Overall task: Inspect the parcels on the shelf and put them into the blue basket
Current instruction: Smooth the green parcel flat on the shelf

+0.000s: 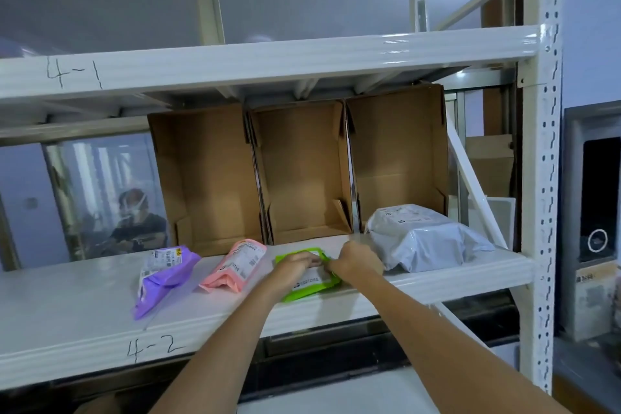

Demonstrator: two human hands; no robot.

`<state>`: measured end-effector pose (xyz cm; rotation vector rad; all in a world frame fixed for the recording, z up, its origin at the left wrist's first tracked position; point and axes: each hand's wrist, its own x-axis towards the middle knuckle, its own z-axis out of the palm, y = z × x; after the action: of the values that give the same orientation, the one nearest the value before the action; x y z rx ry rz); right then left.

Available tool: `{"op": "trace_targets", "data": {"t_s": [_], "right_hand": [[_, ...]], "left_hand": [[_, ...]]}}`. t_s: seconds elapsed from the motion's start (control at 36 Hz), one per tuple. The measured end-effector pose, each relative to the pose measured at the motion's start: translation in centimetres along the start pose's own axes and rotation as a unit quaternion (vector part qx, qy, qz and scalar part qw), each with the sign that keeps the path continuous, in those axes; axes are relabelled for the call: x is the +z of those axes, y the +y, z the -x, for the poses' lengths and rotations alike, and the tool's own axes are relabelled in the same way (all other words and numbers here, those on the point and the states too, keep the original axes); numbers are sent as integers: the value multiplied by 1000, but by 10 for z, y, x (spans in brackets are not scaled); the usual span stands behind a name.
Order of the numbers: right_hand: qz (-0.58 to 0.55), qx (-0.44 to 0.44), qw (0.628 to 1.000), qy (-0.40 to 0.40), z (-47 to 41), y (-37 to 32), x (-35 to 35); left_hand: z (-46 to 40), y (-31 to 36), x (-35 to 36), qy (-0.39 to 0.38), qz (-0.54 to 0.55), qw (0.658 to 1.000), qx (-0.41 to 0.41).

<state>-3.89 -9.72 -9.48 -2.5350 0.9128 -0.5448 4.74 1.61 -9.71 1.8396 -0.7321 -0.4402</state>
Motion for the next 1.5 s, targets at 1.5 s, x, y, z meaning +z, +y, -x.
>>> {"op": "trace_targets", "data": {"t_s": [1.5], "right_hand": [[65,-178,973,-133,-53,-13,58]], "left_hand": [[-32,-23,-17,-70,-565,819,73]]}}
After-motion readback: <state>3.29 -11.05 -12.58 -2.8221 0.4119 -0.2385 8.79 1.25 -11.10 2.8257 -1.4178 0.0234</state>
